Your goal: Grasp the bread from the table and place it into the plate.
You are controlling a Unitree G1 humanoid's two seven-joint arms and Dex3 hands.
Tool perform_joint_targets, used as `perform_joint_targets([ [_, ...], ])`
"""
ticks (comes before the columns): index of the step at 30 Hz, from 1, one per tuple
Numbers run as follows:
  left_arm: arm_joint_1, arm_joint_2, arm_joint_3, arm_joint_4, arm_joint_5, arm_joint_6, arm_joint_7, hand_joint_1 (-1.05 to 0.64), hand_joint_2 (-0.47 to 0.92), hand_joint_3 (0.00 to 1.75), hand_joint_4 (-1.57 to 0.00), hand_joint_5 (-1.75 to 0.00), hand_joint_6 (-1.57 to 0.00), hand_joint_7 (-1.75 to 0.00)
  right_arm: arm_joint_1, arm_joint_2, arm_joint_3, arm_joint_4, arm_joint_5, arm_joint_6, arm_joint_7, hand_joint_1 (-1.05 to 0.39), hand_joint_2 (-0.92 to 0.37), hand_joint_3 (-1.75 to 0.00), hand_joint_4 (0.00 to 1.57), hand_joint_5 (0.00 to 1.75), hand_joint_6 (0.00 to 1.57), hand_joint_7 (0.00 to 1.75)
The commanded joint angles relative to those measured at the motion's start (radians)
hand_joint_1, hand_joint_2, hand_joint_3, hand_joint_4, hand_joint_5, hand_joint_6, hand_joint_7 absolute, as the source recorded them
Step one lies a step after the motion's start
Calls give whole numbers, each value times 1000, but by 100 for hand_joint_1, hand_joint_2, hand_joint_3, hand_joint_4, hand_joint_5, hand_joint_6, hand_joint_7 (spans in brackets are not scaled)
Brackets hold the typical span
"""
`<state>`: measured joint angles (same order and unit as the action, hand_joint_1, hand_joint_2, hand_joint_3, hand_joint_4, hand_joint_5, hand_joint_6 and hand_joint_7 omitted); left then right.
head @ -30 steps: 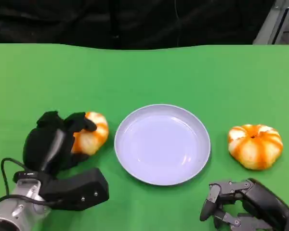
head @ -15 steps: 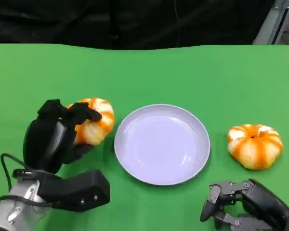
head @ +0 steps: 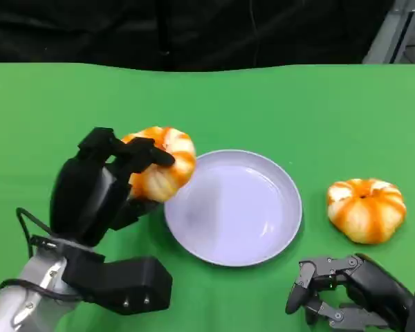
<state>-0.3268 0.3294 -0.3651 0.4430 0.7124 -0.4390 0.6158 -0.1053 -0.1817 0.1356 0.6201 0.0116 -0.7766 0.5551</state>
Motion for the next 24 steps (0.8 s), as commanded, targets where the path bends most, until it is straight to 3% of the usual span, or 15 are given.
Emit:
perform_joint_targets([
  [1, 6, -7, 13, -33, -6, -4, -29, -3, 82, 0, -63, -146, -76, -102, -3, -7, 2, 3, -5, -7, -9, -3, -92, -49, 72, 157, 79, 109],
  [16, -15, -91, -3, -31, -19, -26, -112, -3, 83, 0, -61, -150, -75, -103, 5, -7, 14, -17, -18, -5, -30, -5, -91, -51, 72, 155, 79, 111],
  [24, -90, -141, -17, 89, -37, -41, -143, -1, 83, 0, -58, -154, -74, -107, 8, -4, 24, -10, -17, -22, -34, -5, -90, -52, 72, 154, 79, 111],
])
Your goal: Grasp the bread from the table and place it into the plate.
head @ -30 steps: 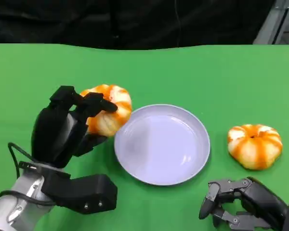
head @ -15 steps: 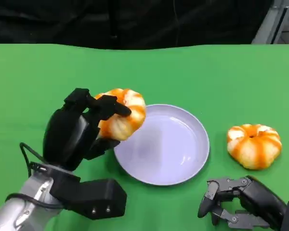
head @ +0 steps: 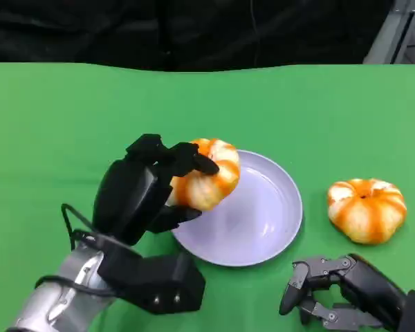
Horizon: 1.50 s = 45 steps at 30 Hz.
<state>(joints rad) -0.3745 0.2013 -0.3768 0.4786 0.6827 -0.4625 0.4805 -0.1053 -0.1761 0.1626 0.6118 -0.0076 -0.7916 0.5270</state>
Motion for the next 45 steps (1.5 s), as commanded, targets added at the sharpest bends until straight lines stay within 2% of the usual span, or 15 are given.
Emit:
perform_joint_targets([
  [1, -54, -19, -9, 74, -7, -23, -7, -1, 83, 0, -58, -154, -74, -107, 10, -9, -2, -6, 3, 0, -6, -6, -90, -52, 72, 155, 79, 112],
  [5, -74, -26, -14, 111, -6, -38, 1, 0, 84, 0, -59, -153, -74, -106, 13, -10, -2, -13, 5, 9, -6, -6, -90, -52, 72, 155, 79, 111],
  [15, -220, -100, -52, 371, -22, -72, -53, -2, 85, 0, -52, -154, -77, -97, 25, -10, 6, -34, 6, 21, -1, -5, -89, -52, 71, 156, 79, 111],
  [18, -249, -110, -65, 420, -16, -67, -53, 0, 83, 0, -58, -144, -86, -79, 26, -11, 6, -34, 8, 19, 0, -5, -89, -53, 70, 156, 78, 111],
  [22, -269, -119, -75, 454, -13, -64, -52, 0, 82, 0, -59, -141, -89, -73, 28, -11, 6, -36, 8, 19, 1, -5, -89, -53, 70, 157, 78, 110],
  [24, -285, -128, -83, 478, -9, -55, -57, -2, 81, 0, -63, -135, -92, -64, 29, -11, 6, -37, 9, 19, 2, -5, -89, -52, 71, 157, 79, 108],
  [27, -302, -140, -95, 508, -10, -50, -65, -2, 80, 0, -62, -137, -93, -63, 28, -9, 6, -33, 13, 17, 7, -5, -90, -51, 70, 156, 79, 107],
  [36, -324, -147, -108, 557, -18, -62, -85, -1, 81, 0, -62, -127, -93, -57, 26, -9, 6, -32, 6, 15, 2, -5, -91, -49, 71, 156, 80, 104],
  [39, -326, -147, -104, 568, -32, -68, -119, -3, 82, 0, -65, -112, -99, -38, 25, -10, 6, -32, 1, 11, -1, -6, -91, -49, 71, 156, 80, 105],
  [44, -330, -147, -102, 575, -36, -71, -142, -4, 82, 0, -66, -109, -101, -31, 24, -11, 7, -32, 1, 10, 1, -6, -91, -48, 70, 157, 79, 105],
  [45, -333, -146, -103, 578, -38, -70, -154, -9, 83, 0, -70, -78, -98, -21, 24, -11, 7, -31, 2, 9, 2, -6, -91, -48, 70, 156, 79, 105],
])
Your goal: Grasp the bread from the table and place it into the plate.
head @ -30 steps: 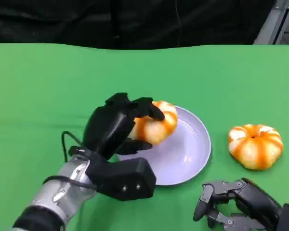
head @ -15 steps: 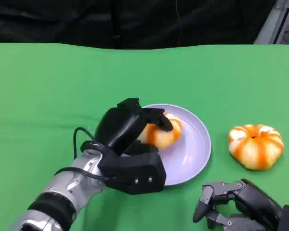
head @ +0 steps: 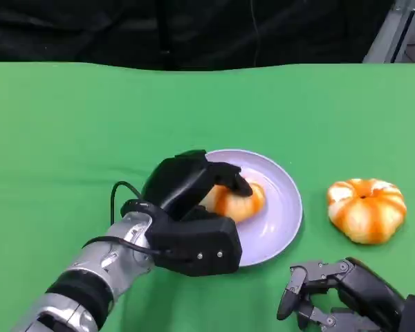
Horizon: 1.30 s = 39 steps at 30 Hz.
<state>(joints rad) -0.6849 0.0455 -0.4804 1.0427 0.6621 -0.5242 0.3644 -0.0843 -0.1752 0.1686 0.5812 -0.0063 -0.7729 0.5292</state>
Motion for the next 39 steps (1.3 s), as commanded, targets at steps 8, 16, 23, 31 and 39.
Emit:
perform_joint_targets([
  [8, -28, 14, -5, 15, -20, -7, -61, -23, 87, 1, -85, -6, -88, 0, 3, -14, 1, -3, 2, 1, 3, -6, -92, -47, 70, 154, 80, 104],
  [16, -22, 12, 17, -2, -63, -4, -114, -58, 92, 33, -63, 0, -59, 0, -1, -11, 1, 3, 4, -5, 4, -5, -92, -48, 70, 156, 79, 106],
  [23, -11, 41, 24, -52, -84, -8, -180, -77, 92, 60, -41, 0, -43, 0, -2, -9, 2, 4, 10, 8, 9, -6, -92, -47, 70, 157, 79, 107],
  [31, 17, 65, 38, -118, -92, -9, -201, -88, 92, 72, -24, 0, -32, 0, 2, -8, 1, 0, 8, 16, 12, -6, -92, -46, 70, 159, 79, 109],
  [39, 61, 85, 70, -203, -104, -33, -167, -87, 92, 74, -28, -2, -32, -1, 5, -8, -1, -2, 7, 23, 9, -8, -91, -47, 70, 158, 80, 112],
])
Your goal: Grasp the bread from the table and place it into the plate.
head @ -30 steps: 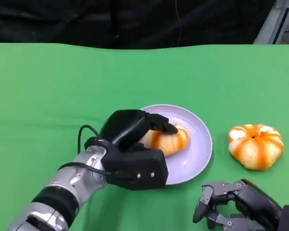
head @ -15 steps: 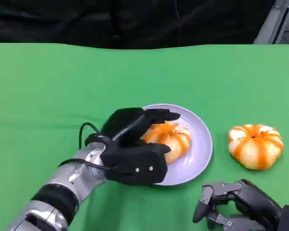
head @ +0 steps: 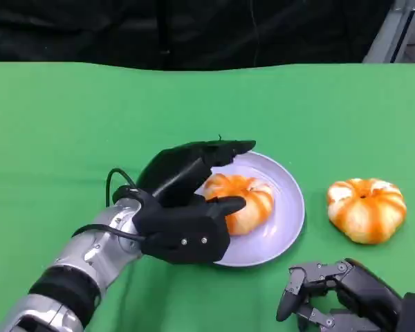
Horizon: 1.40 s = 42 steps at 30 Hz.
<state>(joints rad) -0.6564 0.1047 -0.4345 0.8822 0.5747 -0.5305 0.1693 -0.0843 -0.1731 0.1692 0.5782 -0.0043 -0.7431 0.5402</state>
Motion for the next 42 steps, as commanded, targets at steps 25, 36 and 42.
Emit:
perform_joint_targets([
  [25, 271, 33, 228, -287, -271, -228, 24, -77, 92, 59, -61, -4, -47, -2, -6, -12, -4, 24, 9, -20, 2, -4, -92, -51, 73, 154, 78, 111],
  [36, 394, 28, 312, -383, -406, -270, -47, -68, 92, 50, -67, -3, -54, -2, -15, -19, -11, 52, 13, -47, 10, -5, -92, -50, 73, 154, 79, 109],
  [42, 438, -13, 343, -416, -564, -265, -145, -63, 92, 48, -71, -3, -56, -2, -13, -21, -12, 56, 14, -44, 15, -7, -92, -48, 72, 155, 80, 107],
])
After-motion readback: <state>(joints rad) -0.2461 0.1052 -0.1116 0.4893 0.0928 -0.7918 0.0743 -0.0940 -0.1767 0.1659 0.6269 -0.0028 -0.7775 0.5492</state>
